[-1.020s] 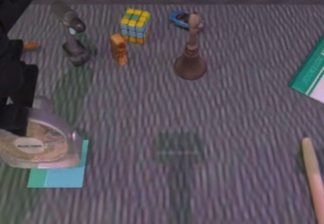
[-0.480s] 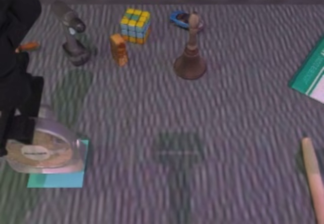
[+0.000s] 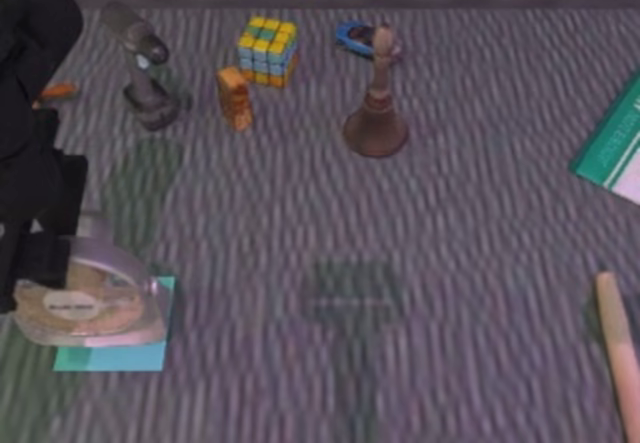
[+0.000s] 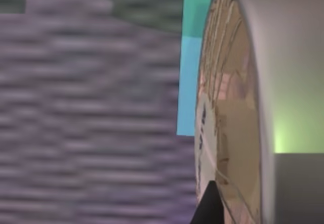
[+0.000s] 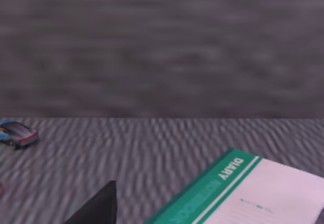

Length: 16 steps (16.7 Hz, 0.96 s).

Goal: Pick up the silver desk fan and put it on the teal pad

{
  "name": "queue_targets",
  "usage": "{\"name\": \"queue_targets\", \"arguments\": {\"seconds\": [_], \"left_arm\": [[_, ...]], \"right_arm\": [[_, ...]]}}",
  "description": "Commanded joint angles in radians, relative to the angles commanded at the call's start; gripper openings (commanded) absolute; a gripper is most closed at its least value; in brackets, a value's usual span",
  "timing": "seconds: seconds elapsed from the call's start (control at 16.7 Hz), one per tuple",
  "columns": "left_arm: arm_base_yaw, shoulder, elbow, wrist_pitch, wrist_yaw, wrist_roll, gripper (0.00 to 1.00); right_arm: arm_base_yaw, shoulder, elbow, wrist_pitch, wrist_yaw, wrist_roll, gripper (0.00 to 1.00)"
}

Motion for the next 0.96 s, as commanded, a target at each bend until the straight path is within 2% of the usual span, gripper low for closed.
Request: {"name": "queue_targets", "arguments": {"seconds": [0.6, 0.96], "left_arm": [[0.000, 0.000, 0.000, 0.000, 0.000, 0.000, 0.98], [0.000, 0.000, 0.000, 0.000, 0.000, 0.000, 1.00]], "right_arm": [[0.000, 0.000, 0.000, 0.000, 0.000, 0.000, 1.00], [0.000, 0.000, 0.000, 0.000, 0.000, 0.000, 1.00]]}}
